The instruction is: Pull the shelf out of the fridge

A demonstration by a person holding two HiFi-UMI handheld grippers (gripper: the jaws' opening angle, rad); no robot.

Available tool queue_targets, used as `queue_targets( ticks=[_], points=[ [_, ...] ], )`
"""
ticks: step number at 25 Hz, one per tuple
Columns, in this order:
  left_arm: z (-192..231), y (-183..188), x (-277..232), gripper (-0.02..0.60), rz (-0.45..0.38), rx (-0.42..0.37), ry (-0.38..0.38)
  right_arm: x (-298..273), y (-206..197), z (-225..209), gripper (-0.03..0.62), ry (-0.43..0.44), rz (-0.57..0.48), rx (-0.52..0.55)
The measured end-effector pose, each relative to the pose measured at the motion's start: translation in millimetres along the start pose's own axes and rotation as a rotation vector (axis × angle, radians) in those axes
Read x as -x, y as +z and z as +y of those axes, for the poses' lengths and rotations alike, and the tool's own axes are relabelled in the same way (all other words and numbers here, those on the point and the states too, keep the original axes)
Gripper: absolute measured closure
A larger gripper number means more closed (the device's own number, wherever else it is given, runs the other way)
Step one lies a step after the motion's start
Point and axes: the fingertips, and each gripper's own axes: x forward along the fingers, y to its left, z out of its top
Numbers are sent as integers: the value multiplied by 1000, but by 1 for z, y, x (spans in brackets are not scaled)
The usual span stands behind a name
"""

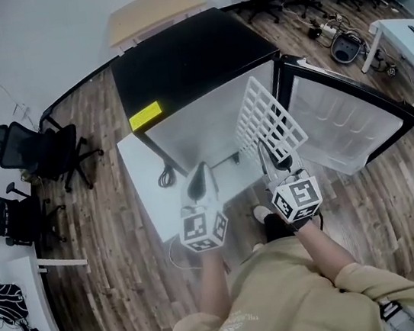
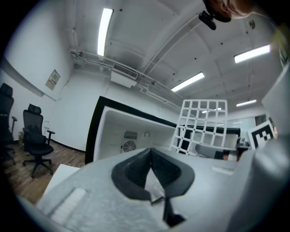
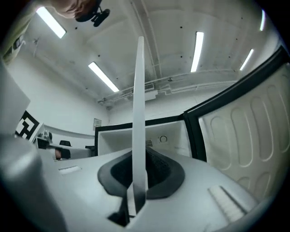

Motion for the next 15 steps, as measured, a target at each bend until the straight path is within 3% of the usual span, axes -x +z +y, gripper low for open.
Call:
queue_targets(
  ticks=[6, 10, 15],
  points=[
    [3, 6, -1, 580, -26, -121, 47, -4, 3, 4, 568, -5, 27, 73],
    [6, 1, -4, 581, -11, -120, 57, -9, 5, 3, 568, -8, 30, 108],
    [6, -3, -10, 580, 0, -101, 43, -10, 2, -7, 568, -22, 33, 64]
  ],
)
